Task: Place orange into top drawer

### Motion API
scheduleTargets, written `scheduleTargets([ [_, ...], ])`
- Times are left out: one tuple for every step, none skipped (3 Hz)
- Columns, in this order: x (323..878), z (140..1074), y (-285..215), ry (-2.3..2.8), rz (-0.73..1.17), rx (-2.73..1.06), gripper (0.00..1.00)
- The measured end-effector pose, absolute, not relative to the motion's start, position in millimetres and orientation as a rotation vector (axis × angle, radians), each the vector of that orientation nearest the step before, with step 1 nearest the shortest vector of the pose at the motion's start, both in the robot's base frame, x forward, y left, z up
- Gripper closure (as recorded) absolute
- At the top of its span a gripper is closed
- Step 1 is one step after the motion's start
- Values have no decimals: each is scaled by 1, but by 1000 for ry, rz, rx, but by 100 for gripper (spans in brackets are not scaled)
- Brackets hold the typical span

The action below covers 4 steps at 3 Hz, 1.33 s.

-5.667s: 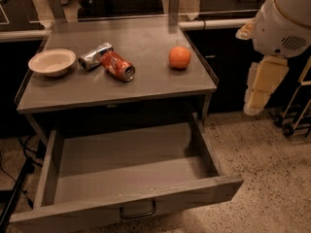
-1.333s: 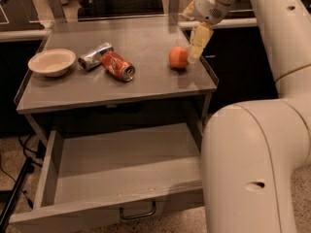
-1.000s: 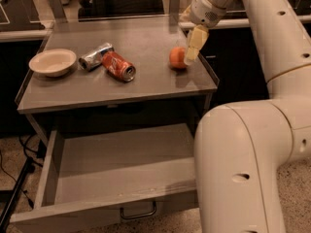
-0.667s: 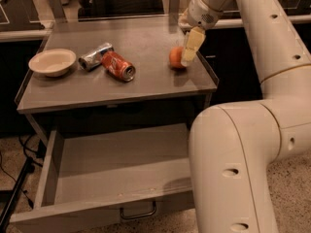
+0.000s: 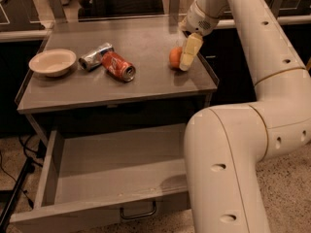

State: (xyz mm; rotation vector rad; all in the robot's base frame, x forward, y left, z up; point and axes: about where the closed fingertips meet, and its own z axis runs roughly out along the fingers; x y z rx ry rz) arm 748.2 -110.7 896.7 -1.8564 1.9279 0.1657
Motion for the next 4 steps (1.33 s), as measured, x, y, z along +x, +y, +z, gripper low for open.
scheduleTargets([
  [765, 873, -126, 1973, 136, -1816, 0],
  [766, 876, -123, 1973, 134, -1804, 0],
  [765, 885, -118, 1983, 118, -1797, 0],
  [766, 888, -115, 1999, 110, -1787, 0],
])
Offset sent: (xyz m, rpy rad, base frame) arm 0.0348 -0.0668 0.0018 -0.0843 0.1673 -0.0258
